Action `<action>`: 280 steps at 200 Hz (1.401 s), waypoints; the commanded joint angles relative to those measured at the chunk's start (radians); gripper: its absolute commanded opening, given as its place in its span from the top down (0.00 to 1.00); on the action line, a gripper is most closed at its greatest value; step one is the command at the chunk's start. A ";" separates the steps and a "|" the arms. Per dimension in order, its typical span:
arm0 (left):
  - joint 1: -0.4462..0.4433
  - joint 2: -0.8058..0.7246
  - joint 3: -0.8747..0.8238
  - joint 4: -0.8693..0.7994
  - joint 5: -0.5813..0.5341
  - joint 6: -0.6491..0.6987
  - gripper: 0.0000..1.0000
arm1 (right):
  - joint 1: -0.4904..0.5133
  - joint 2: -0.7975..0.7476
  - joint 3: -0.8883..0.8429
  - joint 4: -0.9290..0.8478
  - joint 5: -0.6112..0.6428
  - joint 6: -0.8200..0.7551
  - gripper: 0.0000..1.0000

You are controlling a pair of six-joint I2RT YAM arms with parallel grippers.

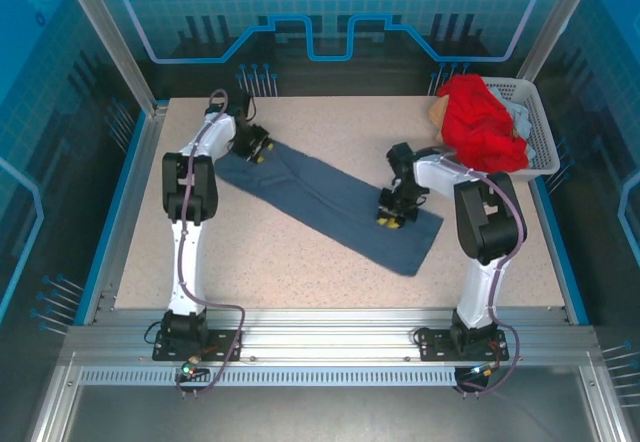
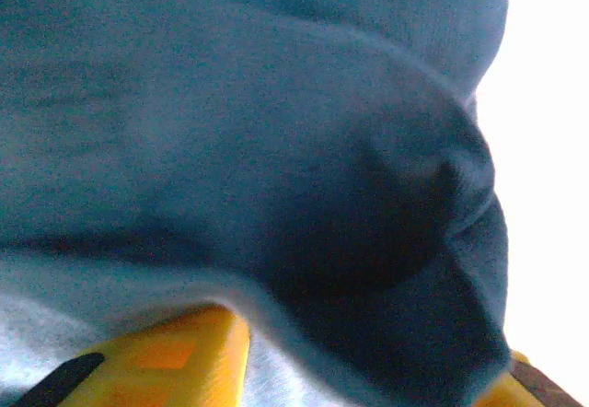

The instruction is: Fold and stack the t-shirts

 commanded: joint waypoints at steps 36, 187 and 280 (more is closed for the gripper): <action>-0.058 -0.088 0.134 0.181 0.088 -0.060 0.59 | 0.154 -0.159 0.046 0.012 -0.023 0.033 0.69; -0.198 -0.245 -0.586 0.493 0.011 -0.475 0.72 | 0.048 0.341 0.487 -0.047 -0.054 -0.072 0.76; -0.302 0.136 -0.023 0.353 0.095 -0.442 0.71 | 0.025 0.096 0.047 0.193 -0.123 0.211 0.76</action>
